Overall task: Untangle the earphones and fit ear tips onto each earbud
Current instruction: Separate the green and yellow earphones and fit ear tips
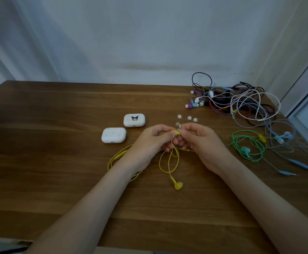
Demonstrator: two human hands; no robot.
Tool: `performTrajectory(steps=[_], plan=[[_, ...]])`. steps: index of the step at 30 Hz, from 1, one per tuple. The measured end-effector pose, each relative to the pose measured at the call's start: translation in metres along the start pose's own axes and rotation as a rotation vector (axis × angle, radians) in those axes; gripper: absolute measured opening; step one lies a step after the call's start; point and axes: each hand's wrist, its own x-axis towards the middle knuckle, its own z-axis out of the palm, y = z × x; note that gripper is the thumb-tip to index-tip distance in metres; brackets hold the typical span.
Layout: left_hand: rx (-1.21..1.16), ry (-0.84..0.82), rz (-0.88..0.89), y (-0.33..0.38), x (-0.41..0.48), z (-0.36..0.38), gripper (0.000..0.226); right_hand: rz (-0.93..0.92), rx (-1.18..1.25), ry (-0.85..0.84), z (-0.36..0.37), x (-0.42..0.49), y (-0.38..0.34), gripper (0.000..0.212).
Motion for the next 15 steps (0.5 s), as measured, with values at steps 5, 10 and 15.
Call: performTrajectory(steps=[5,10,15], plan=[[-0.038,0.004,-0.001,0.0006,-0.0012,0.0,0.01,-0.003,-0.082,-0.014,-0.0014,0.0003,0.0007,0.016],[-0.005,0.018,0.002,-0.0013,-0.001,0.0008,0.008,-0.031,-0.134,0.012,0.0033,-0.0015,0.0017,0.018],[0.055,0.039,0.025,-0.0023,-0.0027,0.0022,0.009,-0.067,-0.181,0.086,0.0083,-0.0031,0.0029,0.016]])
